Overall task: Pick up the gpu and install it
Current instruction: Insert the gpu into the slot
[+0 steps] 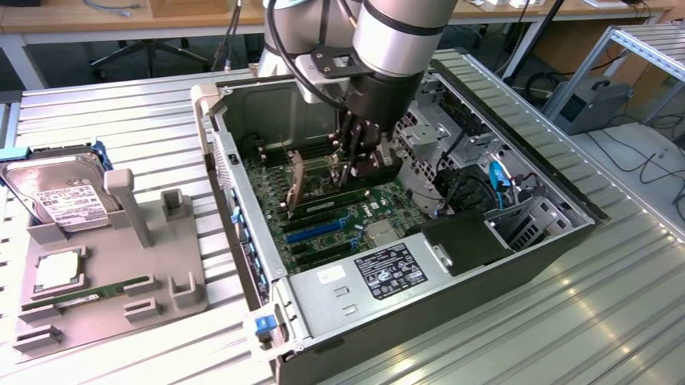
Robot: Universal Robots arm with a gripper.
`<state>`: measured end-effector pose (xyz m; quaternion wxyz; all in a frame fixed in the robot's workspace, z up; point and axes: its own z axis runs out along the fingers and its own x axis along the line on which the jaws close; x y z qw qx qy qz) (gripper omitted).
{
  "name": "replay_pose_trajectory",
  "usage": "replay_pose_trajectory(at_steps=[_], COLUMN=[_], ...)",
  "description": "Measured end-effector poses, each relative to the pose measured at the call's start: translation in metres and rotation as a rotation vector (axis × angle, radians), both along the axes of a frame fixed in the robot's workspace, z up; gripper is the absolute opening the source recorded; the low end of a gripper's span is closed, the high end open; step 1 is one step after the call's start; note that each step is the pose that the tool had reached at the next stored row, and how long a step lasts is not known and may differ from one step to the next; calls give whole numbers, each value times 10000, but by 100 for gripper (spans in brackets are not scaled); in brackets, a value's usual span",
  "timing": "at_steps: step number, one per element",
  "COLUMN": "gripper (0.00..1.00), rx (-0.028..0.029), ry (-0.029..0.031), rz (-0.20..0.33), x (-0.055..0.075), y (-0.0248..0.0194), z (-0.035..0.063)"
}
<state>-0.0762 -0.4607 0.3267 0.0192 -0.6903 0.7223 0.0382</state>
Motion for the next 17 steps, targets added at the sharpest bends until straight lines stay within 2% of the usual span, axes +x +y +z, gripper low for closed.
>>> replay_pose_trajectory(at_steps=[17], gripper=[27], rx=[0], ry=[0], rz=[0], x=[-47], y=[-5], z=[-17])
